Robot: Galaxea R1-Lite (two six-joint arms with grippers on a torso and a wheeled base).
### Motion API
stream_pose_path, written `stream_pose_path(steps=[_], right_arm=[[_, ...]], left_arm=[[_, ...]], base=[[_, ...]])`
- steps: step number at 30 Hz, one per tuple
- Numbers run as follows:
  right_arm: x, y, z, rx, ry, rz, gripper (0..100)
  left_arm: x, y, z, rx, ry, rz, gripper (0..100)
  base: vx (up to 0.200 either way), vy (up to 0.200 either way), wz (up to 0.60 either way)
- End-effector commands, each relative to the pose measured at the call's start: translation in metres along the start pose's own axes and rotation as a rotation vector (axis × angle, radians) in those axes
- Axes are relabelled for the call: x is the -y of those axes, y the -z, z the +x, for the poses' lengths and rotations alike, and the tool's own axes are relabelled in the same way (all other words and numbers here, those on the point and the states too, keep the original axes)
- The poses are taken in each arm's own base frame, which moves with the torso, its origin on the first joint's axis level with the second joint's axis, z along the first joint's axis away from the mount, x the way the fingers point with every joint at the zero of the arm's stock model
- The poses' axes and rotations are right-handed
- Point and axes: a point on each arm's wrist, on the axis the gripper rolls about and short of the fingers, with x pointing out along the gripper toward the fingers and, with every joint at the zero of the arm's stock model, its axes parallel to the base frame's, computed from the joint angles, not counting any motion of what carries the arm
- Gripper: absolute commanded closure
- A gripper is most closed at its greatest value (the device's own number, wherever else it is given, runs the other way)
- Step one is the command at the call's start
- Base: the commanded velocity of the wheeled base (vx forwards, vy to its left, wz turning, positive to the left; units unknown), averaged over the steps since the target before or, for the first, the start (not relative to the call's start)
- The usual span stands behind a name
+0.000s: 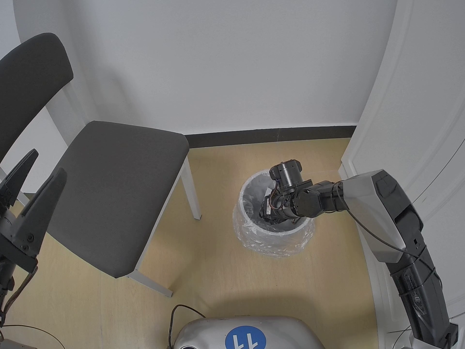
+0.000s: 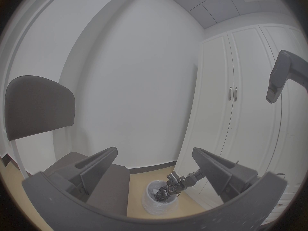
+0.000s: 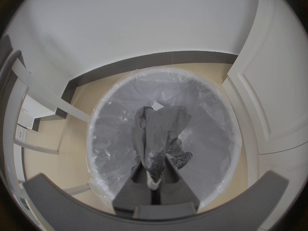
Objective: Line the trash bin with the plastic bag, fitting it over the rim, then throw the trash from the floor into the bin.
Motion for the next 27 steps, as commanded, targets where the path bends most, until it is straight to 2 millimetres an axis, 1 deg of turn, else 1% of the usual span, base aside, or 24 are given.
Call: stream_pose_path(steps=[1, 2, 3, 12, 13, 14, 16, 19, 23, 24, 25, 27], right_arm=[[0.001, 0.006, 0.006, -0.011, 0.002, -0.001, 100], [0.001, 0.006, 0.006, -0.012, 0.004, 0.0, 100], [0.001, 0.006, 0.006, -0.011, 0.002, -0.001, 0], [0.0, 0.002, 0.003, 0.005, -0.002, 0.003, 0], [-0.001, -0.002, 0.001, 0.03, -0.009, 0.01, 0], [-0.001, -0.002, 0.001, 0.03, -0.009, 0.01, 0], [-0.002, -0.009, -0.005, 0.052, -0.011, 0.014, 0], [-0.005, -0.014, -0.011, 0.068, -0.017, 0.015, 0], [-0.009, -0.028, -0.026, 0.101, -0.034, 0.021, 0], [-0.009, -0.029, -0.027, 0.104, -0.033, 0.023, 0], [-0.009, -0.036, -0.034, 0.12, -0.039, 0.026, 0], [-0.009, -0.044, -0.043, 0.138, -0.044, 0.033, 0]], left_arm=[[0.0, 0.0, 0.0, 0.002, -0.001, 0.0, 0], [0.0, 0.0, 0.0, 0.002, -0.001, 0.0, 0], [0.0, 0.0, 0.0, 0.002, -0.001, 0.0, 0], [0.0, -0.001, 0.0, 0.003, -0.001, -0.001, 0], [0.0, -0.001, 0.0, 0.003, -0.001, -0.001, 0], [0.0, -0.001, 0.0, 0.003, -0.001, -0.001, 0], [0.0, -0.001, -0.001, 0.005, -0.001, -0.001, 0], [0.0, -0.001, -0.001, 0.006, 0.001, -0.001, 0], [0.0, -0.002, -0.001, 0.012, -0.001, -0.002, 0], [0.0, -0.002, -0.001, 0.012, -0.001, -0.002, 0], [0.0, -0.002, -0.001, 0.014, 0.001, -0.003, 0], [0.0, -0.002, -0.001, 0.014, 0.001, -0.003, 0]], base=[[0.0, 0.0, 0.0], [0.0, 0.0, 0.0], [0.0, 0.0, 0.0], [0.0, 0.0, 0.0], [0.0, 0.0, 0.0], [0.0, 0.0, 0.0], [0.0, 0.0, 0.0], [0.0, 0.0, 0.0], [0.0, 0.0, 0.0], [0.0, 0.0, 0.0], [0.0, 0.0, 0.0], [0.0, 0.0, 0.0]])
